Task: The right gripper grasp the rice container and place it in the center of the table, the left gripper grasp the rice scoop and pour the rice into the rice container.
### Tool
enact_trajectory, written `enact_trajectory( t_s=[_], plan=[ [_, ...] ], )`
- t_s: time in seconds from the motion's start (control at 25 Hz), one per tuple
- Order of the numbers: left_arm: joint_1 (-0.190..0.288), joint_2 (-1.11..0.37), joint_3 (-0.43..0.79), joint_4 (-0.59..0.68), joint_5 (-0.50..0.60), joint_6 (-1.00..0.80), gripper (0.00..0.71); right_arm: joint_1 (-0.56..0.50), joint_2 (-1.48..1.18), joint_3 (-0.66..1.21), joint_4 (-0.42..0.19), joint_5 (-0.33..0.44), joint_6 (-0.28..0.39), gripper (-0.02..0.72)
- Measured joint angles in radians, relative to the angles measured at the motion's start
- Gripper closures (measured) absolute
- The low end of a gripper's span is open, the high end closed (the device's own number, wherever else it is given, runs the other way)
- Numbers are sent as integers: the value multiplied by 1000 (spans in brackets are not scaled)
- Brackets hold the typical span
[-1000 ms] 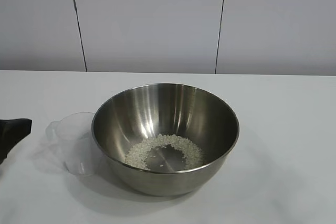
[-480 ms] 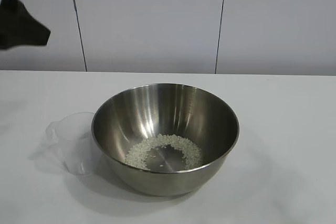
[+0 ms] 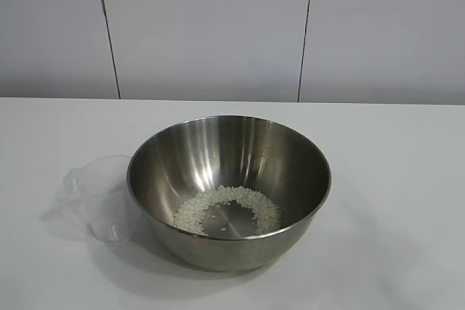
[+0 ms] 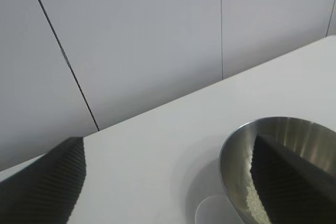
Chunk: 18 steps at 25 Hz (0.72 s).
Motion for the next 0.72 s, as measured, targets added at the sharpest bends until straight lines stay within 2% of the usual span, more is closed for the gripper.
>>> enact_trajectory(
  t_s=[0.08, 0.28, 0.4, 0.52, 0.72],
  plan=[
    [43, -57, 5, 72, 26, -72, 98, 0, 0, 0, 0, 0, 0, 66],
    [185, -136, 6, 351, 104, -287, 98, 0, 0, 0, 0, 0, 0, 66],
    [247, -160, 6, 438, 152, -364, 98, 0, 0, 0, 0, 0, 0, 66],
    [263, -198, 9, 455, 197, -378, 99, 0, 0, 0, 0, 0, 0, 66],
    [263, -322, 58, 448, 295, -384, 101, 0, 0, 0, 0, 2, 0, 66]
  ],
)
